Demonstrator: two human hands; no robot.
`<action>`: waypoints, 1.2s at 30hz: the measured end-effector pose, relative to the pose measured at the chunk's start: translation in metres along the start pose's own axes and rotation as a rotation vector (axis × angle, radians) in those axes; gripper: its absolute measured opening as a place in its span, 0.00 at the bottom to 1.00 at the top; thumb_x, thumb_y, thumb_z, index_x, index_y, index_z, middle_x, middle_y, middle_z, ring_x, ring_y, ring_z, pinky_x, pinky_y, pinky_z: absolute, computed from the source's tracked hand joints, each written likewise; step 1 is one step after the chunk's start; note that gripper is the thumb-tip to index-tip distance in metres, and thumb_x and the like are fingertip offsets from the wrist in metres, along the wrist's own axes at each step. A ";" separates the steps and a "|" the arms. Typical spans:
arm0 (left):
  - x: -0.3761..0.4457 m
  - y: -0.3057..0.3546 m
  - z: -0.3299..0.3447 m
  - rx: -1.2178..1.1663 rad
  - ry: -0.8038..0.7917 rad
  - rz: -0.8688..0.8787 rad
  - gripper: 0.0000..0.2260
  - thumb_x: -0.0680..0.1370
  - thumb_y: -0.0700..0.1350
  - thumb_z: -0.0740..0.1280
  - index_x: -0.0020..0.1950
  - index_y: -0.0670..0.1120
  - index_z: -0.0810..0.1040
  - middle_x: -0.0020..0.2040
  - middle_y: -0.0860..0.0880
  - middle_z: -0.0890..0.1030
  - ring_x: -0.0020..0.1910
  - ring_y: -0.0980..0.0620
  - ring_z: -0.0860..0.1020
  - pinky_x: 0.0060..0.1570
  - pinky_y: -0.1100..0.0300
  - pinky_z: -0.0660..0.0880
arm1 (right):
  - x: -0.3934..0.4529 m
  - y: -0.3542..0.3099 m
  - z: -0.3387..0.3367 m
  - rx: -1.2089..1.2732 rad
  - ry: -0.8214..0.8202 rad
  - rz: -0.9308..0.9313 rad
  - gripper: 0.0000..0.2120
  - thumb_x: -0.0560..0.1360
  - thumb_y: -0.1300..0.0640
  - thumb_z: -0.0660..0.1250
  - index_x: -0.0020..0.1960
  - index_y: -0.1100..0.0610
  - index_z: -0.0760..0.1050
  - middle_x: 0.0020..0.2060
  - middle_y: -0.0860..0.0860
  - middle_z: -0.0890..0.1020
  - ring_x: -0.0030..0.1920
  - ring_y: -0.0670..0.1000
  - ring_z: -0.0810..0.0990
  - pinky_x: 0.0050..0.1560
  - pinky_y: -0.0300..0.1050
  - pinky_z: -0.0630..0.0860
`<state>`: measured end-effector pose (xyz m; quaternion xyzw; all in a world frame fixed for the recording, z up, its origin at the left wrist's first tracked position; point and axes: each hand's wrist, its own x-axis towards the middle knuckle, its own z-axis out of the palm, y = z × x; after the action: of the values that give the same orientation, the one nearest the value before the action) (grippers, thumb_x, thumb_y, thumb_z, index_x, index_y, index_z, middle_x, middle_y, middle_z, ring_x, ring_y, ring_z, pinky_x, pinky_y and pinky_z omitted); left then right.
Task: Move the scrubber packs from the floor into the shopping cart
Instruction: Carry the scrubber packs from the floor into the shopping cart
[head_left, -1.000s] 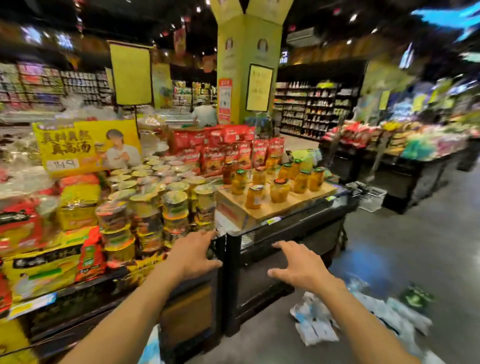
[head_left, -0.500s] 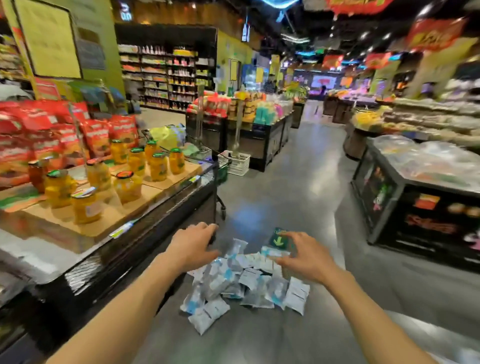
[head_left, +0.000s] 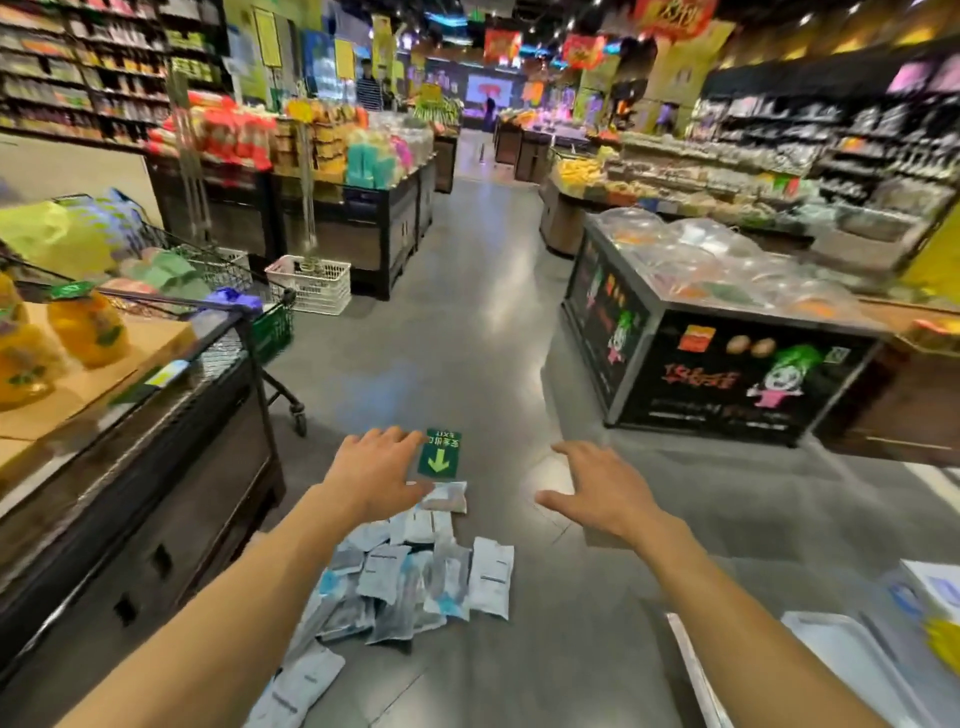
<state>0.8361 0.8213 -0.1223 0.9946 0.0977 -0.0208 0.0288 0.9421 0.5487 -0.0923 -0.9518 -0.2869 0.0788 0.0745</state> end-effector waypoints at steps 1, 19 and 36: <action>0.020 -0.002 0.005 0.002 -0.009 0.001 0.33 0.79 0.67 0.60 0.80 0.53 0.61 0.74 0.48 0.72 0.71 0.43 0.71 0.67 0.45 0.69 | 0.019 0.007 0.002 -0.001 -0.008 0.006 0.37 0.75 0.34 0.67 0.79 0.44 0.61 0.77 0.49 0.68 0.76 0.56 0.66 0.73 0.54 0.67; 0.363 -0.075 0.244 -0.080 -0.154 -0.139 0.29 0.80 0.63 0.59 0.78 0.51 0.64 0.73 0.49 0.72 0.72 0.44 0.70 0.69 0.47 0.66 | 0.407 0.128 0.202 0.019 -0.243 0.130 0.35 0.76 0.33 0.65 0.78 0.47 0.63 0.76 0.48 0.68 0.77 0.54 0.63 0.72 0.49 0.63; 0.500 -0.084 0.823 -0.354 -0.325 -0.190 0.30 0.79 0.62 0.64 0.76 0.47 0.65 0.67 0.42 0.76 0.65 0.39 0.76 0.62 0.45 0.75 | 0.552 0.265 0.747 0.135 -0.320 0.344 0.37 0.74 0.33 0.69 0.77 0.46 0.64 0.76 0.49 0.70 0.75 0.57 0.68 0.66 0.57 0.69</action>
<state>1.2807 0.9495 -0.9714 0.9440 0.1869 -0.1654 0.2159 1.3942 0.7104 -0.9307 -0.9548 -0.1228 0.2593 0.0771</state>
